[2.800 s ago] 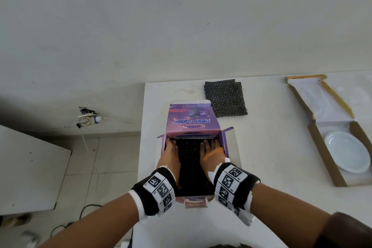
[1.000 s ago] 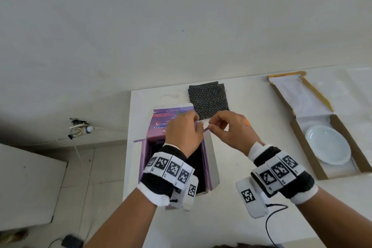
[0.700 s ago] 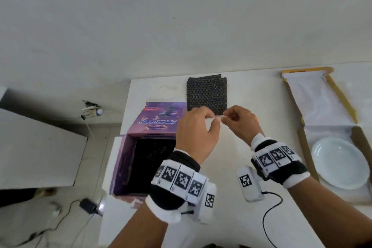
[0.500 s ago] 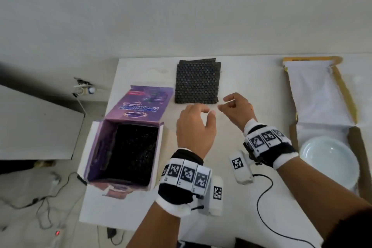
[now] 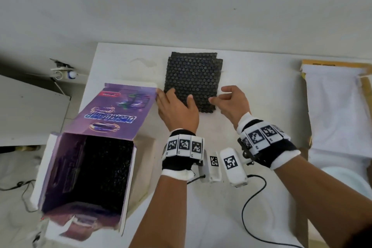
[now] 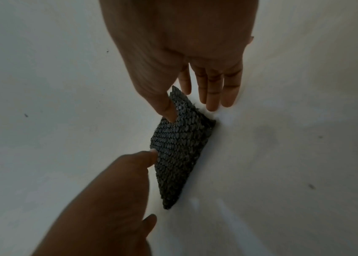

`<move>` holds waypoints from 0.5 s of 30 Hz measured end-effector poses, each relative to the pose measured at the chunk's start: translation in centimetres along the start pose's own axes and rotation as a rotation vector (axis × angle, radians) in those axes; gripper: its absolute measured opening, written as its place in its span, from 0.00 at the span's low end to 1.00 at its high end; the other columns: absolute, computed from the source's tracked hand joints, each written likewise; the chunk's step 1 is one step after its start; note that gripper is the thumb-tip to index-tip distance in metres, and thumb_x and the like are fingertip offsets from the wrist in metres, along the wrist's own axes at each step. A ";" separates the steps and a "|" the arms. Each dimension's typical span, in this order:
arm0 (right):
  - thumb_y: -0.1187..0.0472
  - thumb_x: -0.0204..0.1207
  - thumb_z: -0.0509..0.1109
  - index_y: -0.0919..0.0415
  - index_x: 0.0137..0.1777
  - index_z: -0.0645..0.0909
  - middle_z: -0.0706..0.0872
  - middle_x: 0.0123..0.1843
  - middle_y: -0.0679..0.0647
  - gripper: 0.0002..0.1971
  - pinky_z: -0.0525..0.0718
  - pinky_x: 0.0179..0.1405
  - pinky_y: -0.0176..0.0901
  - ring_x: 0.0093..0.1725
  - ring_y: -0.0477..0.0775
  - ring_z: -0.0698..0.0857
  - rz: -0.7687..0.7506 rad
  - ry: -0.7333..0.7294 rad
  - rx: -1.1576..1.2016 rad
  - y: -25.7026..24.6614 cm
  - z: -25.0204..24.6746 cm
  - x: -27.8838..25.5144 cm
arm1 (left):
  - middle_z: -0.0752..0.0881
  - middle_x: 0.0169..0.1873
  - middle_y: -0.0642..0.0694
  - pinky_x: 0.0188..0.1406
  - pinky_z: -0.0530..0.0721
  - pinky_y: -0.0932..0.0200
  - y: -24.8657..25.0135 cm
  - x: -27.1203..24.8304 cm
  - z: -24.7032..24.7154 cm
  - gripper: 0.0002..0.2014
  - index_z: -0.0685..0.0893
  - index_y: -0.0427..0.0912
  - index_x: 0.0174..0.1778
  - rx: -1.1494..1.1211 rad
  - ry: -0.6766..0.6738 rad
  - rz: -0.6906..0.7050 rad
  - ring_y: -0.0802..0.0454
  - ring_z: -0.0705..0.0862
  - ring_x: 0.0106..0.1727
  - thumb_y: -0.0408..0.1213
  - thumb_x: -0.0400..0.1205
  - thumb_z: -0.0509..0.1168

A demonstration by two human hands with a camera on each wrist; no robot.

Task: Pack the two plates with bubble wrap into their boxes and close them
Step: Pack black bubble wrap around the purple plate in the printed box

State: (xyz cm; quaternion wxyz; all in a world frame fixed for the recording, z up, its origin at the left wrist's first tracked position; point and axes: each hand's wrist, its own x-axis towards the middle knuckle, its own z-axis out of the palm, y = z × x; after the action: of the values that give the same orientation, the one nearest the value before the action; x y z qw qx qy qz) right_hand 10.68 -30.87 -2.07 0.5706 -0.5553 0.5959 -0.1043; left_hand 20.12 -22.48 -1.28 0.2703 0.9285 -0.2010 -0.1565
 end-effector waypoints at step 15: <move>0.60 0.65 0.79 0.64 0.44 0.84 0.86 0.38 0.56 0.11 0.80 0.33 0.43 0.34 0.54 0.83 0.122 0.017 0.055 0.1 1.3 0.8 | 0.72 0.73 0.38 0.67 0.64 0.42 -1.1 0.9 0.7 0.41 0.62 0.40 0.77 0.129 -0.033 -0.158 0.39 0.67 0.73 0.54 0.73 0.68</move>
State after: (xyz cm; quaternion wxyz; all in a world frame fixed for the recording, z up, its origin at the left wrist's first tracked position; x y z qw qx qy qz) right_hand 11.88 -30.76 -2.99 0.5858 -0.5012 0.6305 -0.0903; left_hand 20.99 -22.36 -2.62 0.1936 0.9541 -0.1415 -0.1793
